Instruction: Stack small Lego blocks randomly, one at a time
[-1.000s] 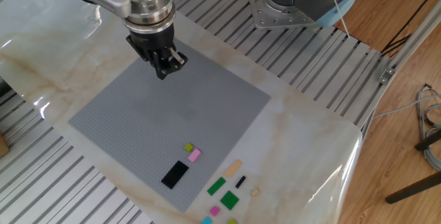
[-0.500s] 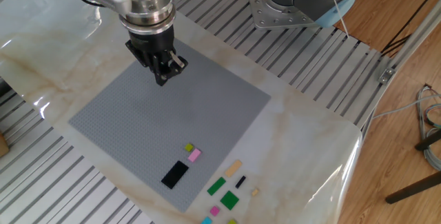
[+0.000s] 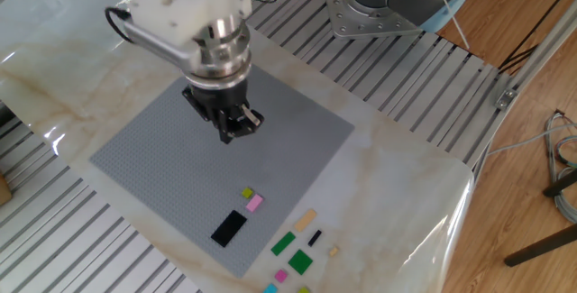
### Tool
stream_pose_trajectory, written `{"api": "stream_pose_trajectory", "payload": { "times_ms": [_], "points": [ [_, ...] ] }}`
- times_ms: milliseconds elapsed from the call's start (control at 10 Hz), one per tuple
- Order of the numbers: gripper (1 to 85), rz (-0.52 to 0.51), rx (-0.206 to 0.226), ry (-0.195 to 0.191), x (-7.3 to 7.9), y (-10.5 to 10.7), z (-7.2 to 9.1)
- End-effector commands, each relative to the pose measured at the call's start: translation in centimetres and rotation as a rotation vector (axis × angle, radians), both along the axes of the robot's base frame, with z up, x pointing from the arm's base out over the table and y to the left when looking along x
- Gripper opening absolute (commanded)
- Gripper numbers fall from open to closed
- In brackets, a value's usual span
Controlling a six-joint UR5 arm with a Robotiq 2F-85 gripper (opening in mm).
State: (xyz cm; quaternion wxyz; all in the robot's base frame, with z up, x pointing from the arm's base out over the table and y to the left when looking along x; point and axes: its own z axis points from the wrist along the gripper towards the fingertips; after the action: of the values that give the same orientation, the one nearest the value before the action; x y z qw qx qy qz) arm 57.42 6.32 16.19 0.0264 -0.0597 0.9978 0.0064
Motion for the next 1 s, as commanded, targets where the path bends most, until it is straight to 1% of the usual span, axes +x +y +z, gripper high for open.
{"api": "stream_pose_trajectory", "payload": {
  "times_ms": [0,100,200,300,400,500,600,700,800,900],
  "points": [
    [2.3,0.068,-0.022,0.026,-0.3,0.6,-0.4],
    [6.3,0.068,-0.007,0.022,-0.2,0.5,-0.9],
    [13.0,0.049,0.041,0.017,0.4,2.1,-2.0],
    [19.7,0.013,0.062,0.002,1.6,3.9,-3.6],
    [21.0,-0.015,0.067,-0.013,2.5,4.9,-4.9],
    [21.0,-0.018,0.029,-0.028,2.8,3.9,-4.9],
    [21.0,-0.013,0.012,-0.015,2.5,3.5,-4.9],
    [21.3,-0.048,0.037,-0.002,2.2,4.1,-4.9],
    [24.3,-0.051,0.027,0.004,2.0,3.9,-5.0],
    [27.0,-0.073,0.046,-0.003,2.2,5.4,-5.7]
  ]
}}
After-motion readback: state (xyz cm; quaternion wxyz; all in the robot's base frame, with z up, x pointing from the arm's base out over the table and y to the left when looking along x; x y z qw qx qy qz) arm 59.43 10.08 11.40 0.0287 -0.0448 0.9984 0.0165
